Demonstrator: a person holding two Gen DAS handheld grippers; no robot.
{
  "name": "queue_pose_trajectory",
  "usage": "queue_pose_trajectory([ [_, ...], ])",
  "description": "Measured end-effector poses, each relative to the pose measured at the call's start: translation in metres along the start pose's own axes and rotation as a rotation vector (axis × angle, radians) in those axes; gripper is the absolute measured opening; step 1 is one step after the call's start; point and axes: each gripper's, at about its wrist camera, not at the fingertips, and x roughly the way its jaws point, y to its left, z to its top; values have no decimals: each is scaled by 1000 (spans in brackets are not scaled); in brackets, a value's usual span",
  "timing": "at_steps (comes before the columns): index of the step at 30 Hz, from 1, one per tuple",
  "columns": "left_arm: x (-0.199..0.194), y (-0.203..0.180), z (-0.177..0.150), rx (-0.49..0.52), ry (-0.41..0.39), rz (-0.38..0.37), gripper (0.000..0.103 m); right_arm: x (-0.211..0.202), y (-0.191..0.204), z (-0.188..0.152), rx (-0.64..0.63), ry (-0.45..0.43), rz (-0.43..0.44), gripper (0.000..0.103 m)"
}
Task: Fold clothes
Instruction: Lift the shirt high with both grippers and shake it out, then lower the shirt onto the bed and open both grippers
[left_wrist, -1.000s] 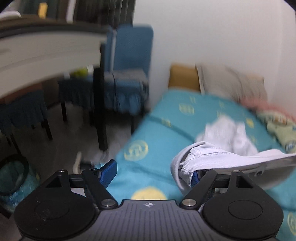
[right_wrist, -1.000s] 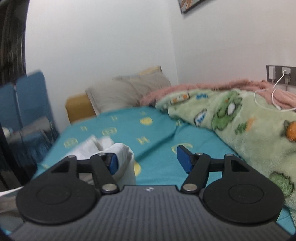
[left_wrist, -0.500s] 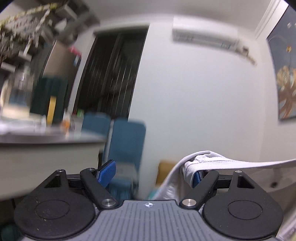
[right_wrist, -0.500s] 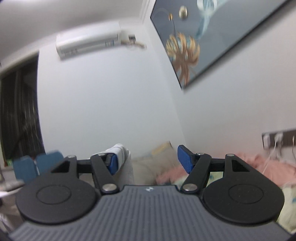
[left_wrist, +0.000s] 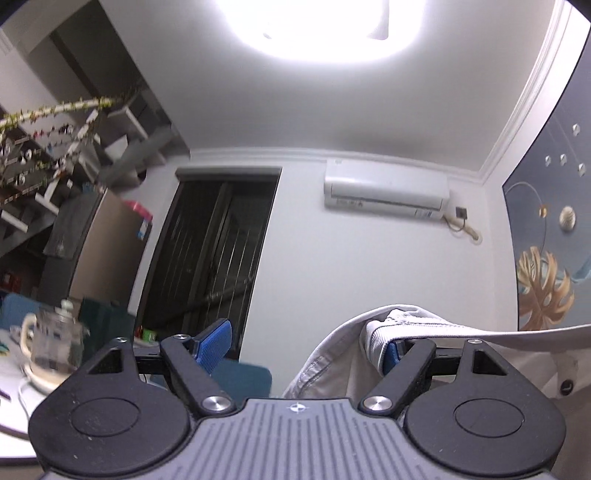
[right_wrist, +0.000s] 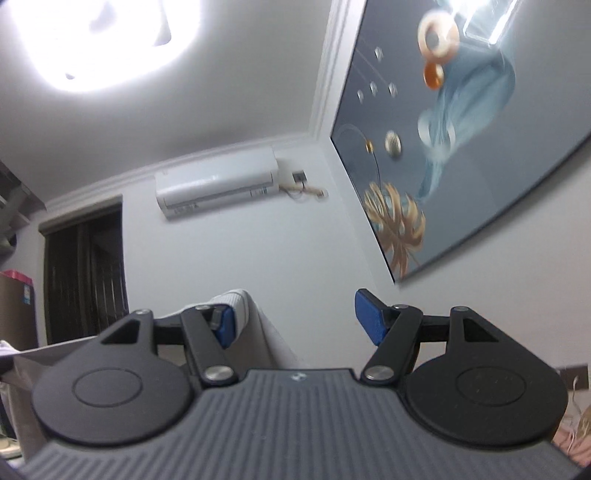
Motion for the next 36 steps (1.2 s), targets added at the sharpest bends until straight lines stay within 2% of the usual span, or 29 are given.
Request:
queue_pose_trajectory([
  [5,-24,-4,44,-30,-8,-15,81,-12,6,32,-4,-2,15,68],
  [8,-6,-4,29,-28,48,-23,81,-5,7,28,-12,40,4,68],
  [10,18,-5,0,-13,92,-29,81,7,5,12,-30,86,-13,68],
  [14,84,-6,-80,17,222,-28,81,52,-5,-51,-76,221,-35,68],
  [20,204,-22,-213,78,394,-17,80,154,-18,-181,-132,414,-61,68],
  [23,263,-42,-267,99,429,-5,80,220,-25,-237,-141,473,-93,68],
  [28,371,-70,-362,110,465,25,81,325,-36,-322,-148,494,-114,68],
  [30,415,-79,-413,129,502,28,82,364,-47,-367,-170,525,-113,68],
  [33,472,-87,-511,149,590,18,83,415,-71,-450,-183,603,-116,68],
  [36,518,-89,-623,160,740,3,83,454,-95,-547,-189,734,-122,66],
])
